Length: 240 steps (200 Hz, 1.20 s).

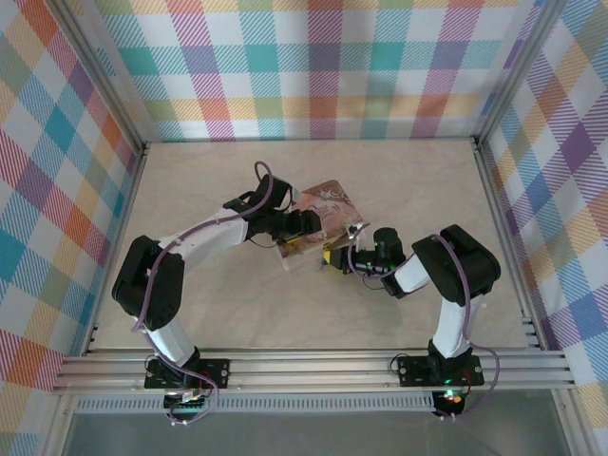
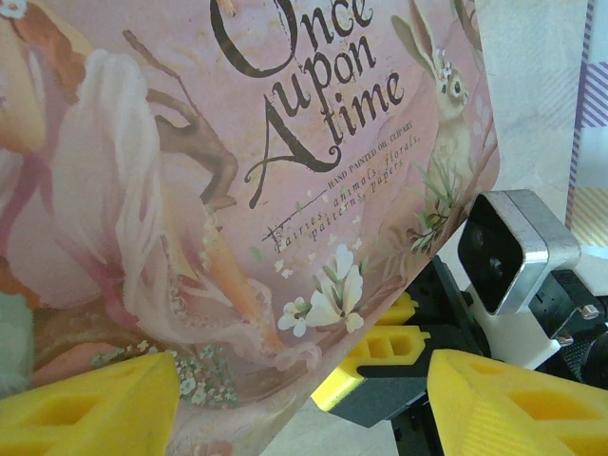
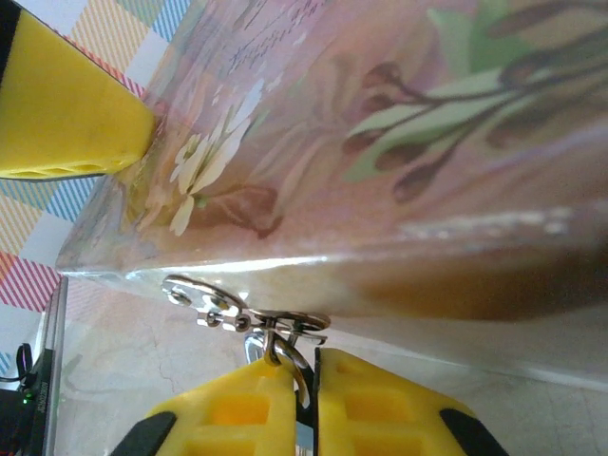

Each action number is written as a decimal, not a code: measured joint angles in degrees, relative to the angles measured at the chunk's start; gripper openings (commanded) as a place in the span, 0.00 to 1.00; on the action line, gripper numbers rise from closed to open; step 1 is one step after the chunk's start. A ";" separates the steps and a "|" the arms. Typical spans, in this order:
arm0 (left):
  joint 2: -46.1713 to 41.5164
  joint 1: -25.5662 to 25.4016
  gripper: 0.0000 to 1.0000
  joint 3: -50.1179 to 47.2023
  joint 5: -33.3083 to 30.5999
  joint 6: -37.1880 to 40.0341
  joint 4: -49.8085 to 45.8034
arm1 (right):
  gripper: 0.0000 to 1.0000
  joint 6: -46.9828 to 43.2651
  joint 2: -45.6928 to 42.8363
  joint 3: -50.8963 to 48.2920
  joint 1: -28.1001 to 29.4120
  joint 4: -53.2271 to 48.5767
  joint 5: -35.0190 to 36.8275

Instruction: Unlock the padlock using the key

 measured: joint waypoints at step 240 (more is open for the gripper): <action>-1.60 -0.04 0.70 -3.61 -0.44 -0.68 5.40 | 0.02 20.35 -1.49 -2.58 0.24 3.04 6.84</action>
